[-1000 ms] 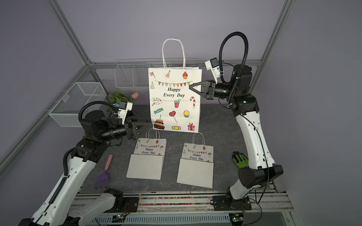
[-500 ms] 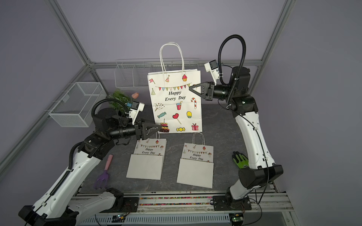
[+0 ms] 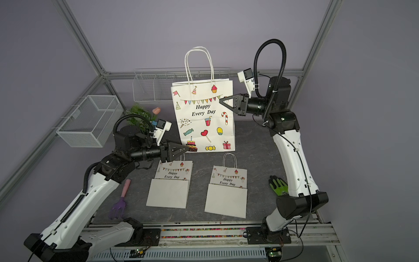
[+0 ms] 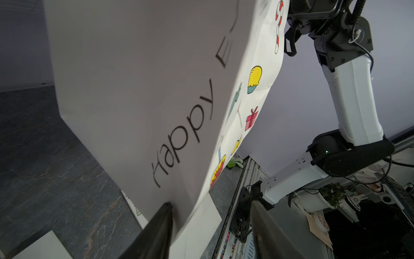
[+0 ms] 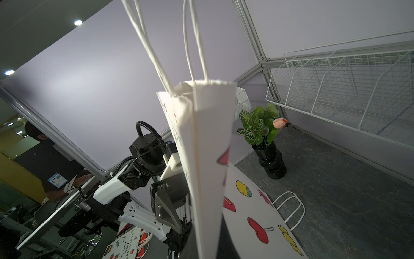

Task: Put away the paper bag
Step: Press the paper bag.

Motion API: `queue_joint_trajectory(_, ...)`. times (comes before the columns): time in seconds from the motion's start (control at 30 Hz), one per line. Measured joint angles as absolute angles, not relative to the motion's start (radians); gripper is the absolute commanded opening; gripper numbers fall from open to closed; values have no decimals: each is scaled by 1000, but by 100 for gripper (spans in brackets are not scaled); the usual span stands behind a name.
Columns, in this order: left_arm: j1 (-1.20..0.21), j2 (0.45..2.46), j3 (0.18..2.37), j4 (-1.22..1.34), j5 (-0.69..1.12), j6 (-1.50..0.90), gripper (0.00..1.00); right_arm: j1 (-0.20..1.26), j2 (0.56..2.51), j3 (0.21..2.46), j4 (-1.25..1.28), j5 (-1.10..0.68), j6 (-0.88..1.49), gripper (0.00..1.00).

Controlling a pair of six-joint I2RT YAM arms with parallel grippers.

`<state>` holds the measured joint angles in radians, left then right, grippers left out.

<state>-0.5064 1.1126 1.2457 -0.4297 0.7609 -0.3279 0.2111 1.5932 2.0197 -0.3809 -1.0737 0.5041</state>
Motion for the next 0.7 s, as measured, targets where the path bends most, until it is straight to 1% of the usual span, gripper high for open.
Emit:
queue_joint_trajectory(0.17,-518,1125,1246,-426,750,-322,37,211,1579,2013,-345,-1073,533,7)
queue_joint_trajectory(0.3,-533,1136,1246,-425,738,-320,20,211,1565,2006,-324,-1073,547,7)
queue_joint_trajectory(0.37,-538,1140,1246,-425,732,-317,15,211,1561,2003,-317,-1073,550,7)
queue_joint_trajectory(0.43,-540,1141,1246,-424,730,-312,15,211,1559,2003,-316,-1073,551,7)
queue_joint_trajectory(0.47,-542,1141,1246,-424,729,-310,19,211,1558,2003,-316,-1073,551,7)
queue_joint_trajectory(0.53,-544,1141,1246,-424,723,-301,39,211,1558,2003,-315,-1073,551,7)
queue_joint_trajectory(0.57,-544,1141,1247,-423,714,-299,52,211,1558,2003,-315,-1072,551,7)
queue_joint_trajectory(0.6,-545,1140,1247,-425,706,-297,61,211,1558,2003,-315,-1071,551,7)
queue_joint_trajectory(0.63,-545,1139,1247,-424,697,-295,65,211,1558,2003,-314,-1069,552,7)
queue_joint_trajectory(0.7,-546,1132,1247,-425,680,-294,68,211,1558,2003,-313,-1068,553,7)
